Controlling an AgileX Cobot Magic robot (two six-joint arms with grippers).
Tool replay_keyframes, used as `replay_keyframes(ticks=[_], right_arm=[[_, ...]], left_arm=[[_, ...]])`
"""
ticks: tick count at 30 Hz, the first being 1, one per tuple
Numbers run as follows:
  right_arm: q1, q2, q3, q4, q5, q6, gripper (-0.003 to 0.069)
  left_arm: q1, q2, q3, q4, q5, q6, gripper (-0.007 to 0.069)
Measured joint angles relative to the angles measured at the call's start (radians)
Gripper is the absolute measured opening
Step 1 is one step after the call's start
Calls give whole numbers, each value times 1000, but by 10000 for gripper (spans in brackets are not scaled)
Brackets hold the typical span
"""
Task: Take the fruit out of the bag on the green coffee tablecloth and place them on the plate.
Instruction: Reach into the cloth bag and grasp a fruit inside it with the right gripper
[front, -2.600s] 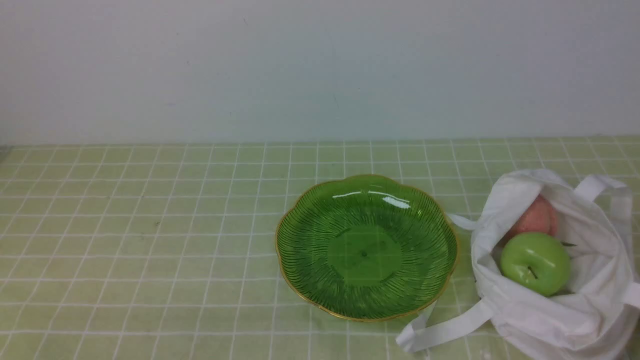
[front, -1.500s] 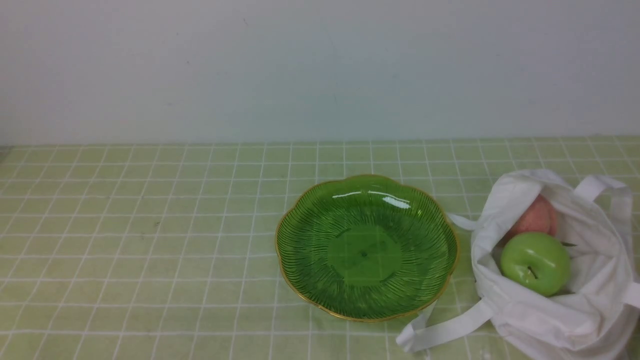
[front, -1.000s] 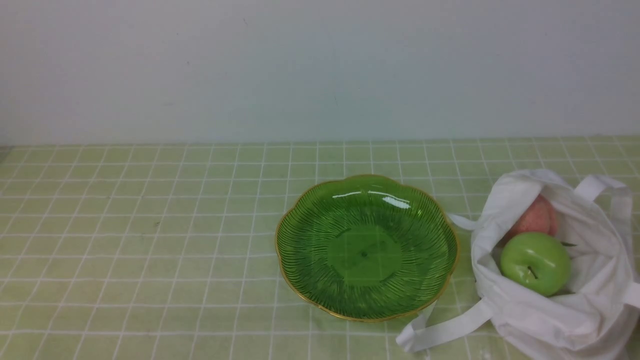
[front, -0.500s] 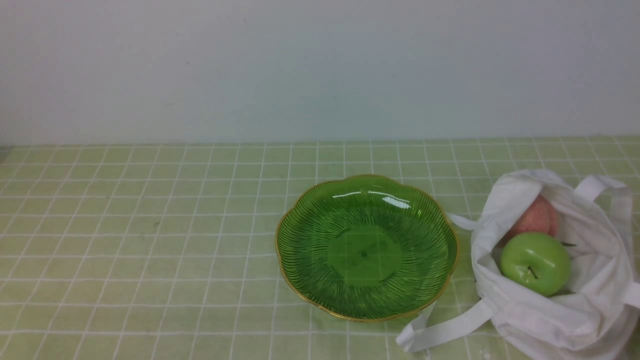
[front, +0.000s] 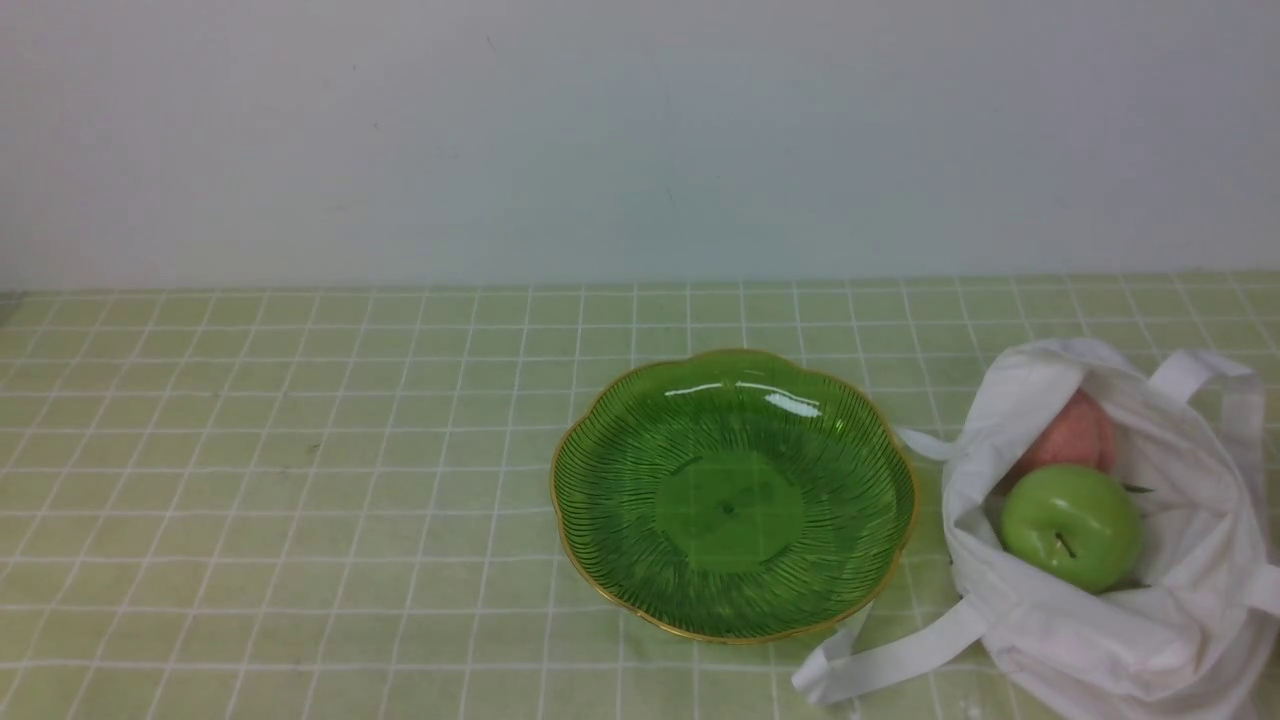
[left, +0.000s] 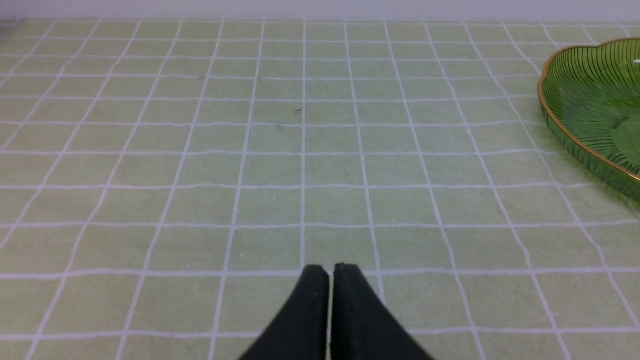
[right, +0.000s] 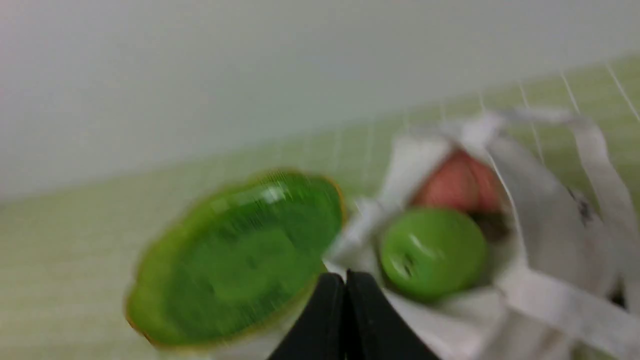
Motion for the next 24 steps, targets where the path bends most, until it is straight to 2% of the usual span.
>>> replay_keyframes(ticks=[4, 7, 8, 9, 10, 15, 16, 18, 24], right_arm=[[0, 245, -79, -98, 152, 28, -10], [8, 362, -105, -49, 142, -21, -9], [32, 465, -125, 29, 114, -108, -7], [38, 475, -129, 46, 106, -118, -6], [65, 551, -150, 101, 76, -178, 0], [138, 721, -242, 116, 25, -218, 41], [174, 791, -300, 68, 14, -206, 74], [188, 817, -322, 42, 13, -191, 94], [287, 988, -450, -216, 0, -18, 263]], left_arm=[[0, 0, 0, 0, 0, 0, -8], [0, 0, 0, 0, 0, 0, -8], [0, 0, 0, 0, 0, 0, -8], [0, 0, 0, 0, 0, 0, -8], [0, 0, 0, 0, 0, 0, -8], [0, 0, 0, 0, 0, 0, -8], [0, 0, 0, 0, 0, 0, -8], [0, 0, 0, 0, 0, 0, -8], [0, 0, 0, 0, 0, 0, -8]])
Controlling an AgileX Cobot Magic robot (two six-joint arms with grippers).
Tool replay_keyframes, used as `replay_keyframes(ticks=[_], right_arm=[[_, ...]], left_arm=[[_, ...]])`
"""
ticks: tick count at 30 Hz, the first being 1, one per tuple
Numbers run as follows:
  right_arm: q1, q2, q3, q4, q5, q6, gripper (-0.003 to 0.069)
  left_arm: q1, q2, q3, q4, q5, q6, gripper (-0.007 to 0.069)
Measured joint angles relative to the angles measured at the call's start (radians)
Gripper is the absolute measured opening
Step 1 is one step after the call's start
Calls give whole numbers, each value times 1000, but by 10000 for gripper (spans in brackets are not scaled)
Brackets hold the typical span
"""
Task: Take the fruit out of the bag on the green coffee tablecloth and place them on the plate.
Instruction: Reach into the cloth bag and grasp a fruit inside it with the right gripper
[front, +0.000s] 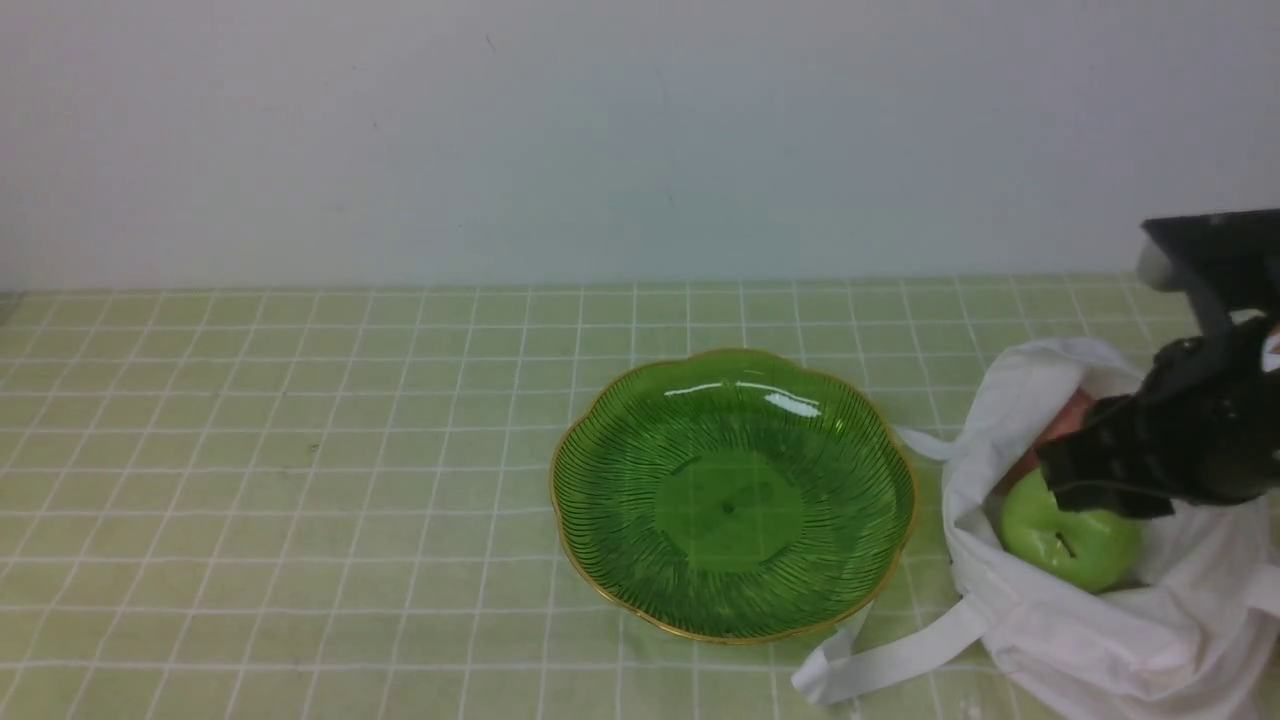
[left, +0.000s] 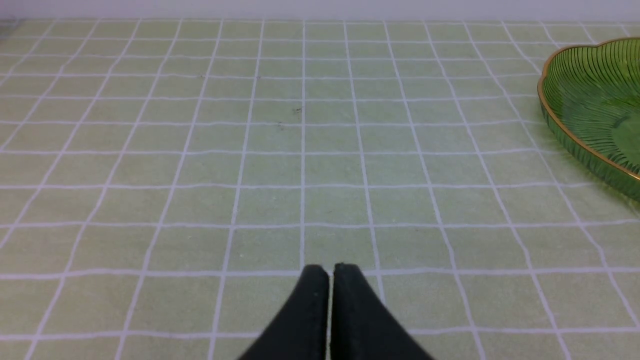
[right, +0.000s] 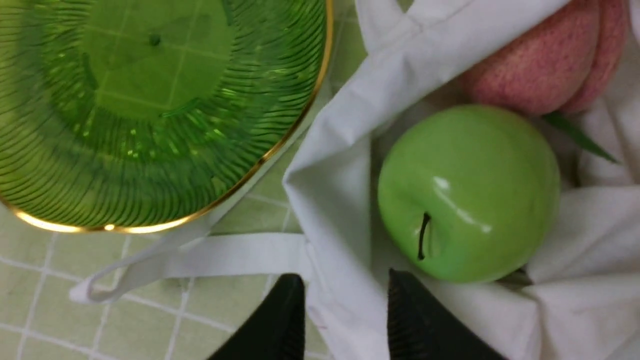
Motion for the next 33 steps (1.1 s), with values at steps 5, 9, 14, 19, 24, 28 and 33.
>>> replay_keyframes(ticks=[5, 9, 14, 19, 24, 28, 33], right_arm=[[26, 96, -16, -167, -1, 139, 397], [27, 173, -17, -286, -23, 263, 515], [27, 255, -21, -341, -67, 343, 580], [28, 312, -23, -347, -87, 356, 587], [28, 327, -25, -350, -95, 342, 548], [28, 313, -25, -350, -86, 339, 505], [28, 228, -24, -354, -40, 335, 495]], left_arm=[[0, 0, 0, 0, 0, 0, -8], [0, 0, 0, 0, 0, 0, -8], [0, 0, 0, 0, 0, 0, -8], [0, 0, 0, 0, 0, 1, -8], [0, 0, 0, 0, 0, 1, -8], [0, 0, 0, 0, 0, 1, -8], [0, 0, 0, 0, 0, 1, -8]])
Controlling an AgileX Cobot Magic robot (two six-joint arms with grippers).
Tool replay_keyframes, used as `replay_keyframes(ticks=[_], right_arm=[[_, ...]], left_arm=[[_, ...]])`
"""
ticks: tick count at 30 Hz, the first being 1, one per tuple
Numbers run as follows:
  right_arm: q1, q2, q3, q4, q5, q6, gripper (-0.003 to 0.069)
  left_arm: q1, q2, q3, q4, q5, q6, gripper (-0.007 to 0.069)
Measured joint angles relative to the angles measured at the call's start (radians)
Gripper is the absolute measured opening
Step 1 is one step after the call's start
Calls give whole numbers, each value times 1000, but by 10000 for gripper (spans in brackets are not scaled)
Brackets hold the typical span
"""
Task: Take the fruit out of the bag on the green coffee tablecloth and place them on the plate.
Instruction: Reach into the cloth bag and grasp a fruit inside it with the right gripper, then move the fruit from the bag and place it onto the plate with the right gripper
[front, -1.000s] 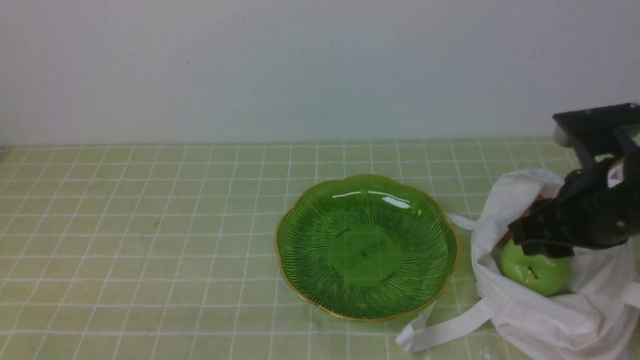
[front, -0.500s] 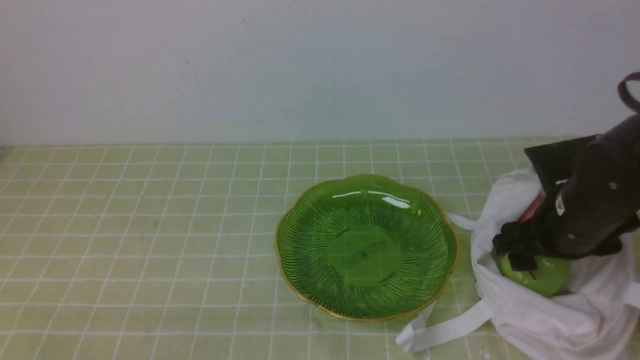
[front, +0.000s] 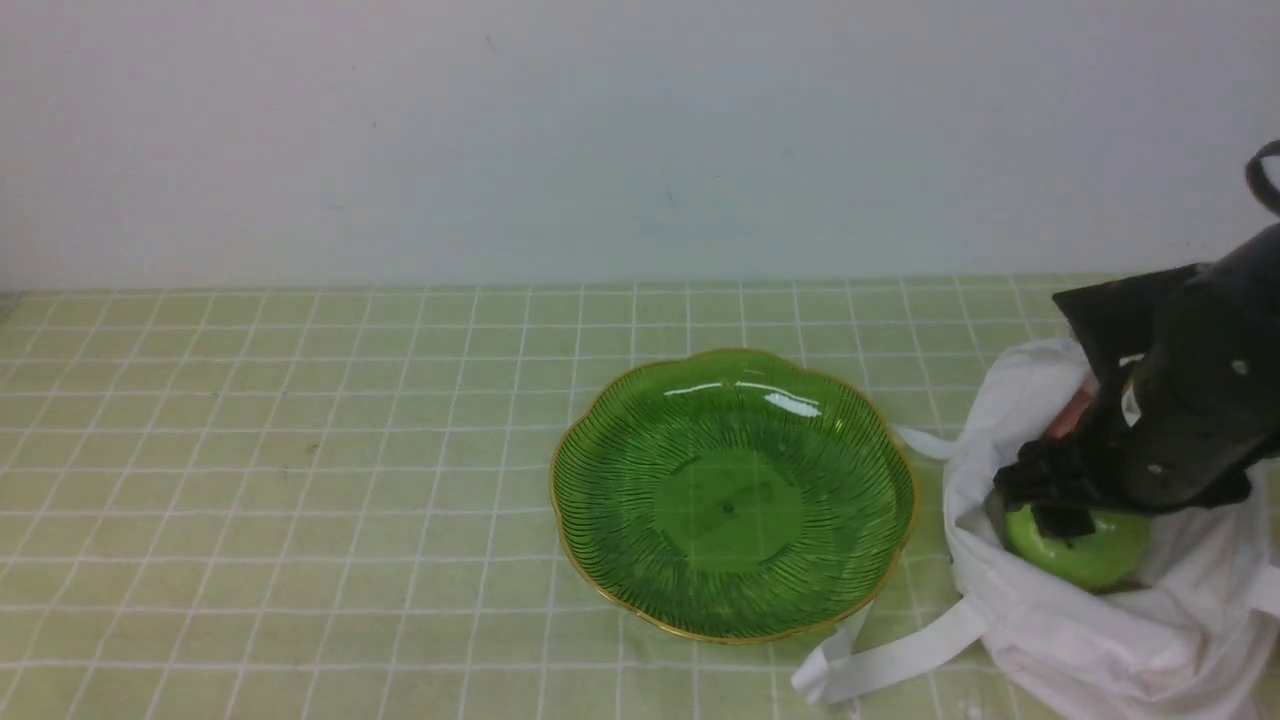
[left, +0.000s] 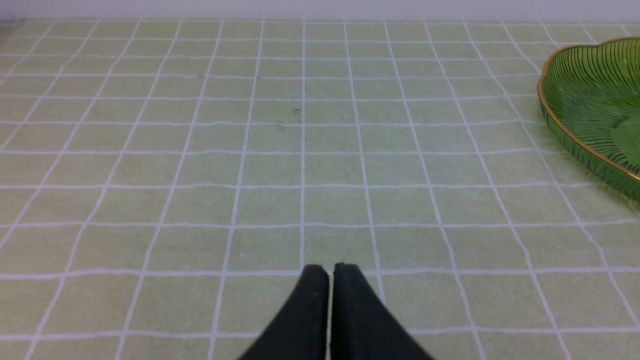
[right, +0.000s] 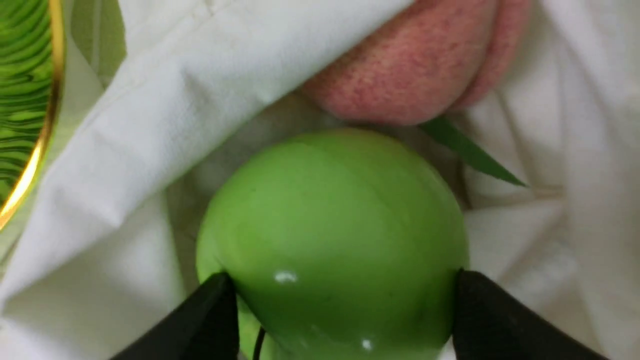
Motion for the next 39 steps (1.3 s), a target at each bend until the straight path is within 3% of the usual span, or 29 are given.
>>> replay_keyframes(ticks=[7, 11, 17, 25, 27, 29, 31, 36, 39], right_arm=[[0, -187, 0, 55, 70, -46, 489], [31, -243, 0, 277, 21, -235, 484], [182, -130, 0, 580, -198, -518, 480], [255, 17, 0, 625, -411, -561, 477], [257, 57, 0, 635, -451, -562, 535], [257, 68, 0, 644, -450, -562, 622], [257, 70, 0, 648, -447, -562, 662], [247, 40, 0, 627, -419, -562, 689], [207, -12, -29, 610, -310, -553, 691]], left_arm=[[0, 0, 0, 0, 0, 0, -8], [0, 0, 0, 0, 0, 0, -8], [0, 0, 0, 0, 0, 0, -8], [0, 0, 0, 0, 0, 0, -8], [0, 0, 0, 0, 0, 0, -8], [0, 0, 0, 0, 0, 0, -8], [0, 0, 0, 0, 0, 0, -8], [0, 0, 0, 0, 0, 0, -8], [0, 0, 0, 0, 0, 0, -8]])
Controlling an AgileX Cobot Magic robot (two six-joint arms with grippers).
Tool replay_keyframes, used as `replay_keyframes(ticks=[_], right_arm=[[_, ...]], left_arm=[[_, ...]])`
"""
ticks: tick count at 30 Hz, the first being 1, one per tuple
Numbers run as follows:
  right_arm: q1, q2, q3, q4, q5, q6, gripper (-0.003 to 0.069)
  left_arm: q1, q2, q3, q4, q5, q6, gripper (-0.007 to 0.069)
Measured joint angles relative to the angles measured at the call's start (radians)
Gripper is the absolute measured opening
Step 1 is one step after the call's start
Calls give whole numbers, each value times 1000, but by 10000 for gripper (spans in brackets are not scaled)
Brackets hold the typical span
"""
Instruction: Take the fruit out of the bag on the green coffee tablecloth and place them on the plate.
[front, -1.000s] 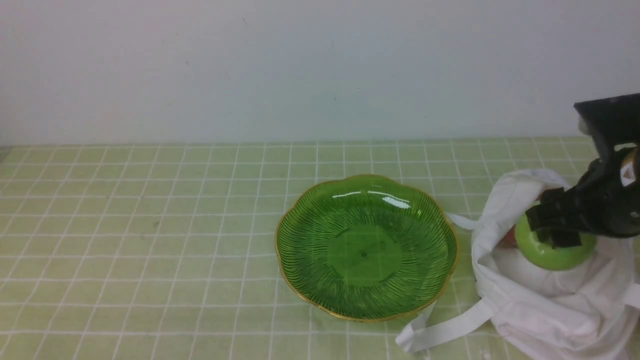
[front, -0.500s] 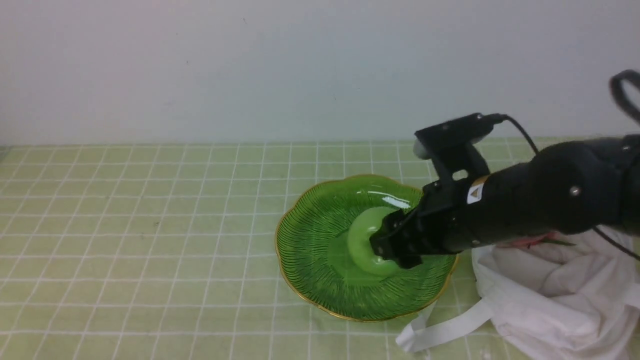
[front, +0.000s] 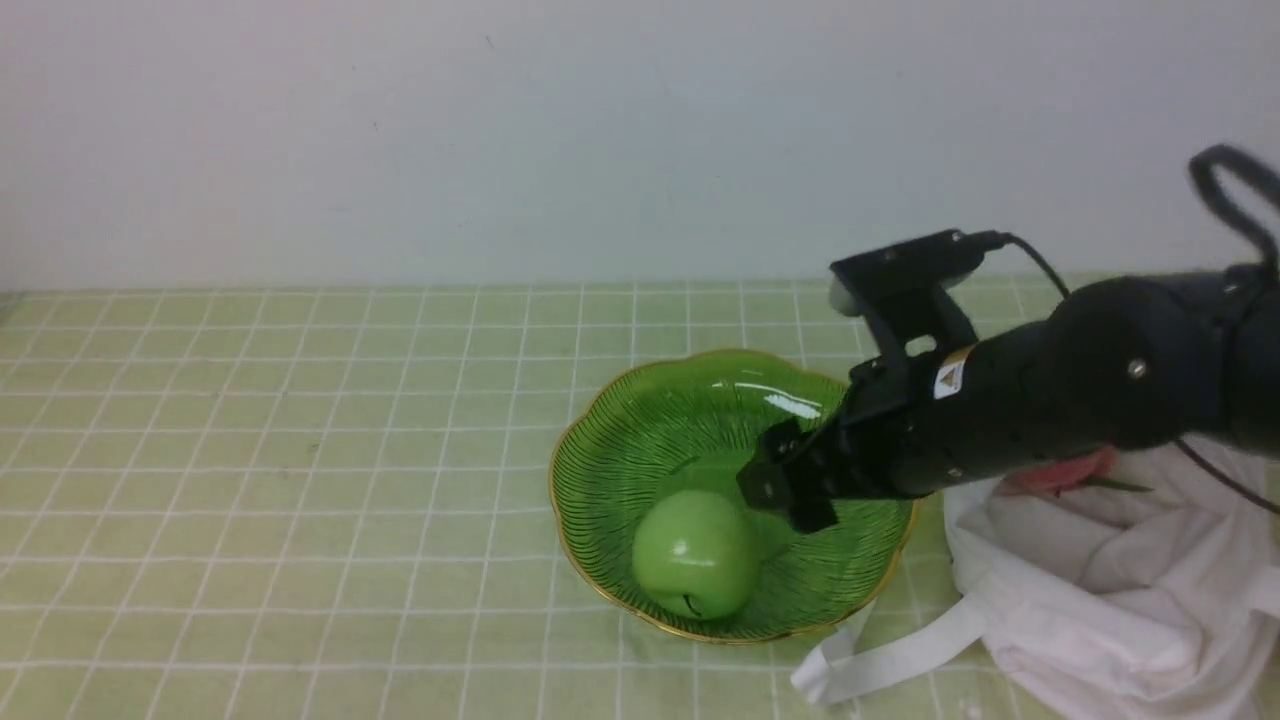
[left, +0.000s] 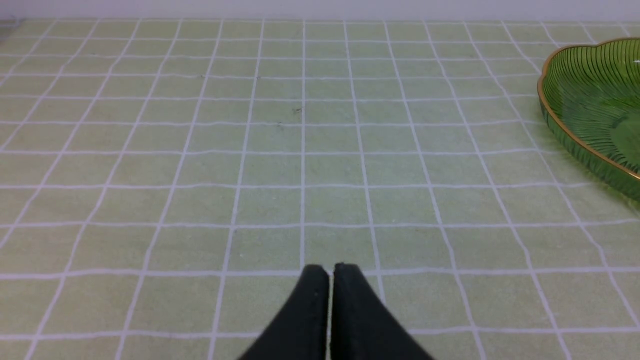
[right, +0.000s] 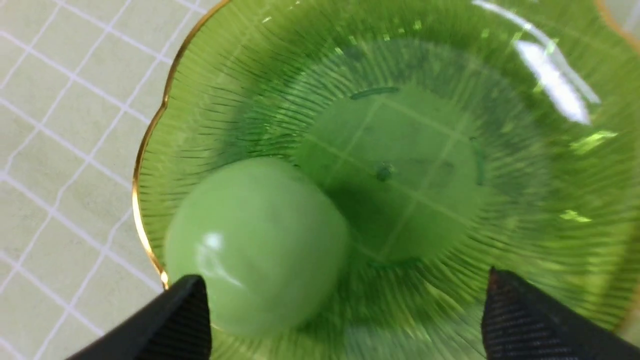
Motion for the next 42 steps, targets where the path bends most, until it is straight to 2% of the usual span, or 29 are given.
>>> replay_keyframes(ticks=[5, 6, 7, 10, 13, 14, 15, 16, 18, 21, 24, 27, 29, 30, 31, 32, 33, 36, 42], right_arm=[[-115, -95, -100, -35, 261, 55, 652], [-115, -97, -100, -37, 261, 58, 652], [-155, -113, -121, -71, 366, 86, 613], [-184, -114, -126, -111, 450, 101, 563], [-228, -114, -126, -170, 604, 111, 391], [-230, -114, -126, -173, 611, 111, 377], [-239, -120, -123, -198, 657, 111, 242], [-242, -138, -114, -201, 664, 111, 156], [-242, -174, -95, -201, 665, 111, 73], [-242, -277, -48, -200, 667, 111, 6], [-242, -445, 27, -202, 666, 111, -10], [-242, -644, 160, -200, 527, 111, -13], [-242, -776, 293, -199, 294, 111, -14], [-242, -787, 304, -199, 273, 111, -14], [-242, -866, 381, -198, 126, 111, -14], [-242, -875, 401, -198, 86, 111, -14], [-242, -931, 464, -198, -40, 111, -14], [-242, -1024, 558, -198, -218, 111, -15], [-242, -1107, 619, -197, -286, 111, -15]], left_arm=[[0, 0, 0, 0, 0, -1, -8], [0, 0, 0, 0, 0, -1, -8], [0, 0, 0, 0, 0, -1, -8], [0, 0, 0, 0, 0, -1, -8], [0, 0, 0, 0, 0, -1, -8], [0, 0, 0, 0, 0, -1, -8], [0, 0, 0, 0, 0, -1, -8], [0, 0, 0, 0, 0, -1, -8], [0, 0, 0, 0, 0, -1, -8], [0, 0, 0, 0, 0, -1, -8], [0, 0, 0, 0, 0, -1, -8], [0, 0, 0, 0, 0, -1, -8], [0, 0, 0, 0, 0, -1, -8], [0, 0, 0, 0, 0, -1, -8], [0, 0, 0, 0, 0, -1, -8], [0, 0, 0, 0, 0, -1, -8], [0, 0, 0, 0, 0, -1, -8], [0, 0, 0, 0, 0, -1, -8], [0, 0, 0, 0, 0, -1, -8]])
